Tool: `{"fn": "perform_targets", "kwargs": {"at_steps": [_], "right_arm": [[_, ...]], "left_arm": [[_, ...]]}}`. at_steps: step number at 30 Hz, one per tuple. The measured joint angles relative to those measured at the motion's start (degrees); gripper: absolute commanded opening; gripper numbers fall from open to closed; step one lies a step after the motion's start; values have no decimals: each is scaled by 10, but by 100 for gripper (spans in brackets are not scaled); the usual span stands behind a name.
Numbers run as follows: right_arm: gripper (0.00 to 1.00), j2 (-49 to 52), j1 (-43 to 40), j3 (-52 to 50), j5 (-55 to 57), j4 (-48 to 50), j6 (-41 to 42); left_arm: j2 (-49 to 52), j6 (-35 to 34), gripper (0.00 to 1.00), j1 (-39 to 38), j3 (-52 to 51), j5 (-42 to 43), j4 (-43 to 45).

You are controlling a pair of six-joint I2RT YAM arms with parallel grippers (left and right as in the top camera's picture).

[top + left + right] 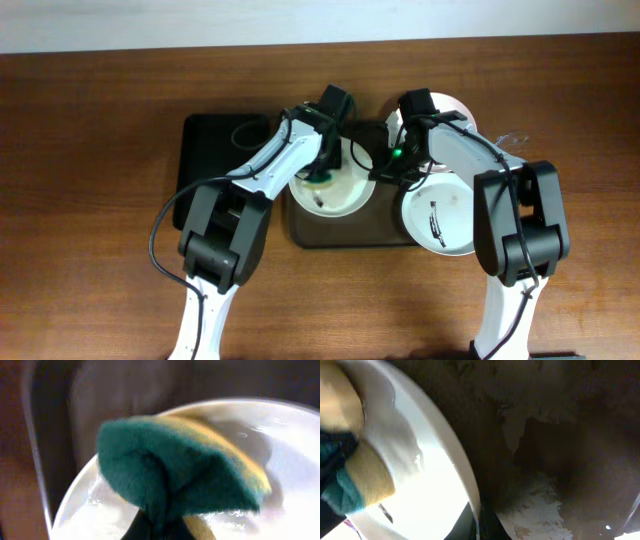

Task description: Clean dirty plates on tray and stack at the side

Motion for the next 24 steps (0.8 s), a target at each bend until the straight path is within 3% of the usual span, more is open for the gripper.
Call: {"fn": "perform_targets", "kwargs": {"at_steps": [2, 5, 9, 11, 14, 15, 17, 20, 24], "right_arm": [[4, 0, 0, 0, -1, -5, -7], [4, 0, -3, -1, -2, -10, -15], [4, 0, -3, -1, -2, -9, -10], [4, 0, -6, -1, -2, -5, -2], [4, 0, -6, -1, 0, 3, 4], [4, 0, -6, -1, 0, 2, 6], [4, 0, -6, -1, 0, 4, 8], [4, 0, -6, -1, 0, 3, 8], [4, 0, -6, -1, 1, 0, 5]], "left_arm": [[-2, 64, 0, 12, 2, 58, -35], [-2, 237, 0, 43, 1, 234, -76], [9, 333, 0, 26, 0, 343, -55], [10, 301, 0, 26, -2, 306, 21], [9, 194, 0, 14, 0, 173, 81], [9, 124, 0, 7, 2, 66, 105], [9, 86, 0, 7, 2, 0, 108], [13, 50, 0, 9, 48, -42, 13], [26, 49, 0, 37, 274, -29, -219]]}}
